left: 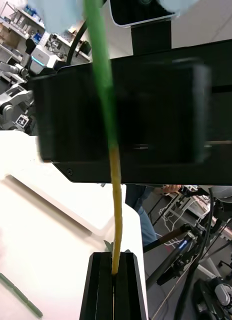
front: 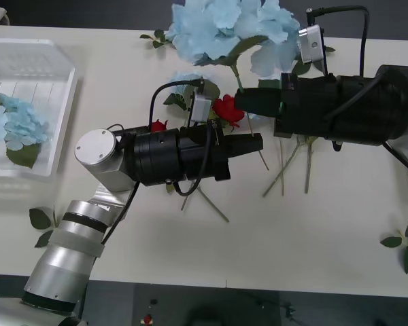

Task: Put the red flowers into the right box and the blue flowers into the left box

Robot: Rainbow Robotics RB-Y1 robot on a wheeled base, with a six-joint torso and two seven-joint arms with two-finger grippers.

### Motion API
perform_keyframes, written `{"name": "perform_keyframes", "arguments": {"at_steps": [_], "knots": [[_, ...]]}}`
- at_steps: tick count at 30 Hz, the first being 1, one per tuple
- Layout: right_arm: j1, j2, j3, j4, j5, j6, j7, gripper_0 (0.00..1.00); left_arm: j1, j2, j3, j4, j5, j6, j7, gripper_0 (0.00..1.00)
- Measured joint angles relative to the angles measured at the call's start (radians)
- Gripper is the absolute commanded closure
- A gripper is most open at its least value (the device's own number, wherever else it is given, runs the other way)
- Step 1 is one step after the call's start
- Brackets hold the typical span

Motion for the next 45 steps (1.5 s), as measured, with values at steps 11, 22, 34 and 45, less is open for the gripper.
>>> {"name": "perform_keyframes", "arguments": {"at_steps": [11, 22, 34, 45], "knots": [[0.000, 0.000, 0.000, 0.000, -0.007, 0.000, -0.005, 0.00, -0.001, 0.034, 0.059, 0.001, 0.000, 0.063, 0.000, 1.00], [0.000, -0.003, 0.000, 0.001, -0.008, 0.000, -0.016, 0.00, -0.015, 0.241, 0.315, -0.047, 0.000, 0.195, 0.012, 1.00], [0.000, -0.221, 0.000, 0.001, 0.228, 0.010, -0.512, 0.00, -0.014, 0.629, 0.576, -0.047, -0.189, 0.217, 0.427, 1.00], [0.000, -0.351, 0.000, 0.001, 0.503, 0.068, -1.149, 0.00, 0.114, 0.832, 0.697, -0.047, -0.472, 0.134, 0.567, 1.00]]}}
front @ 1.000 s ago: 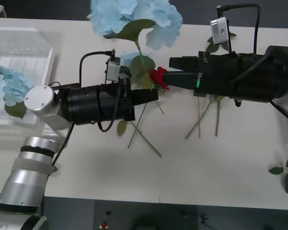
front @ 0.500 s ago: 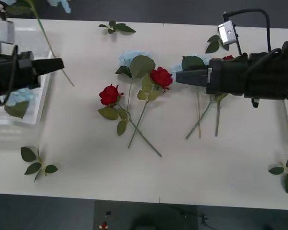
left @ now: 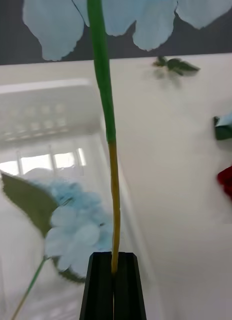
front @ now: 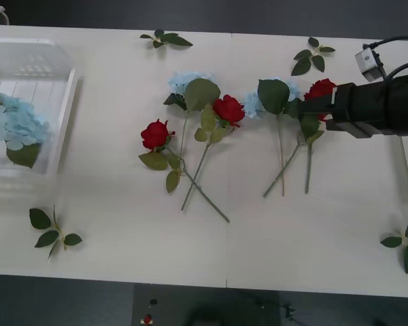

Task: Put the red flowers into the right box and the blue flowers into the left box

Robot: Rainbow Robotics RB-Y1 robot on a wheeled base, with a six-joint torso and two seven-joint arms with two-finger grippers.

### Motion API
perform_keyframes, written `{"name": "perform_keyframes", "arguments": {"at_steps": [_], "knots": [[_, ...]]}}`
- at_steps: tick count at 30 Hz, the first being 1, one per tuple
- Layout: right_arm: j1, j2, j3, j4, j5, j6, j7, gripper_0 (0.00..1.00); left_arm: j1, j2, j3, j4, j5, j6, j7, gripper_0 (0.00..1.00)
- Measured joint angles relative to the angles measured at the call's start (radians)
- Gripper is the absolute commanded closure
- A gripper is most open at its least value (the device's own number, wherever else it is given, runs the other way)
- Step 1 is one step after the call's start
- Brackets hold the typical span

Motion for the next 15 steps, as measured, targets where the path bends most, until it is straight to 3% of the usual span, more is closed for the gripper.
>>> {"name": "perform_keyframes", "arguments": {"at_steps": [5, 11, 12, 13, 15], "knots": [[0.000, -0.039, 0.000, 0.021, 0.114, 0.003, -0.229, 0.00, 0.068, 0.048, 0.000, -0.001, -0.143, -0.075, 0.001, 1.00], [-0.001, -0.056, 0.000, 0.101, 0.183, 0.060, -0.269, 0.00, 0.076, 0.054, 0.000, -0.001, -0.211, -0.075, 0.001, 0.93], [-0.001, -0.056, 0.000, 0.115, 0.185, 0.060, -0.294, 0.00, 0.076, 0.054, 0.000, -0.001, -0.212, -0.075, 0.001, 0.84], [-0.001, -0.056, 0.000, 0.129, 0.187, 0.060, -0.322, 0.00, 0.076, 0.054, 0.000, -0.001, -0.212, -0.075, 0.001, 0.62], [-0.001, -0.056, 0.000, 0.157, 0.191, 0.062, -0.373, 0.00, 0.076, 0.054, 0.000, -0.001, -0.211, -0.075, 0.001, 0.33]]}}
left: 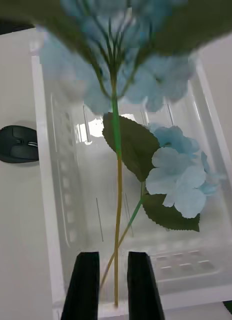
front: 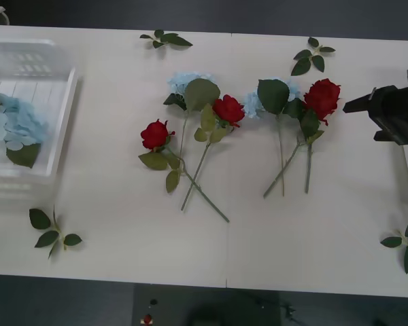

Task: Put the red flowers into the right box and the blue flowers into the left box

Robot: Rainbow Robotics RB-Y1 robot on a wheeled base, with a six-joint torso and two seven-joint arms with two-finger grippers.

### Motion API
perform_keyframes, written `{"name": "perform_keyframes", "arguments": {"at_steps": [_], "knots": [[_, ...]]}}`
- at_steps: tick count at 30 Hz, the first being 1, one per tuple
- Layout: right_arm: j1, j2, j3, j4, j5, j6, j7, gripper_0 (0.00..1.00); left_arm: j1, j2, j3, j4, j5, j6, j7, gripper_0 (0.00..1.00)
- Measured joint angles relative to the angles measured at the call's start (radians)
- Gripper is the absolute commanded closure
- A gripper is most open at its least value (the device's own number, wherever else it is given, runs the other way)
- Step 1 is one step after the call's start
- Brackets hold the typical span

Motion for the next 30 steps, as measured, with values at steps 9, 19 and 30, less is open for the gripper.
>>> {"name": "perform_keyframes", "arguments": {"at_steps": [9, 19, 30], "knots": [[0.000, 0.000, 0.000, 0.068, 0.076, 0.003, -0.024, 0.00, 0.000, 0.000, 0.000, 0.000, 0.086, 0.036, 0.000, 0.00], [-0.003, 0.005, 0.064, 0.069, 0.292, -0.002, -0.024, 0.00, -0.111, -0.001, -0.135, 0.000, 0.309, 0.174, 0.000, 0.00], [-0.055, 0.208, 0.066, 0.203, 0.509, -0.002, -0.026, 0.00, -0.362, -0.227, -0.333, -0.001, 0.087, 0.174, 0.230, 0.00]]}}
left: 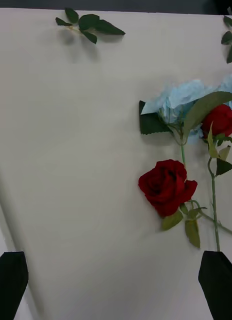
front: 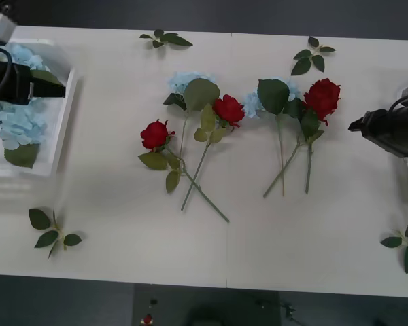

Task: Put the red flowers into the right box and the blue flowers into the left box

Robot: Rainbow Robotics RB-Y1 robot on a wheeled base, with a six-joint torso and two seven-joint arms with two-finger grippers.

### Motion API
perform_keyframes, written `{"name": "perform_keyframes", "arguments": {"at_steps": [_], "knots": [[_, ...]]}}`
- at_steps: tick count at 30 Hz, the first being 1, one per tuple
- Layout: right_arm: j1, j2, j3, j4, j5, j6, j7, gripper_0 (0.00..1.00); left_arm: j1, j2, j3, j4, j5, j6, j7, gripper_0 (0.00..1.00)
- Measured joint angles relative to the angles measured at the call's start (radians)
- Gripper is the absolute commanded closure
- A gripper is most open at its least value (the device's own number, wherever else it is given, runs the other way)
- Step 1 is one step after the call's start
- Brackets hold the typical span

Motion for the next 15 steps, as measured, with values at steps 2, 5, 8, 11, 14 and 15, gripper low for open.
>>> {"name": "perform_keyframes", "arguments": {"at_steps": [2, 5, 8, 11, 14, 15], "knots": [[-0.020, 0.033, 0.000, 0.032, 0.029, 0.000, -0.004, 0.00, -0.020, -0.037, -0.020, 0.000, -0.062, -0.001, 0.000, 0.00], [-0.046, 0.079, 0.000, 0.075, 0.086, 0.000, -0.007, 0.00, -0.036, -0.095, -0.047, 0.000, -0.173, -0.001, 0.011, 0.00], [-0.075, 0.116, 0.006, 0.115, 0.134, 0.000, -0.007, 0.00, -0.036, -0.166, -0.051, 0.000, -0.282, -0.002, 0.018, 0.00], [-0.114, 0.133, 0.045, 0.155, 0.172, 0.000, -0.008, 0.00, -0.036, -0.236, -0.049, 0.000, -0.372, -0.002, 0.019, 0.00], [-0.162, 0.134, 0.115, 0.207, 0.207, 0.000, -0.008, 0.00, -0.036, -0.287, -0.049, 0.000, -0.446, -0.002, 0.027, 0.00], [-0.179, 0.135, 0.138, 0.228, 0.215, -0.001, -0.009, 0.00, -0.036, -0.300, -0.049, 0.000, -0.465, -0.002, 0.047, 0.00]]}}
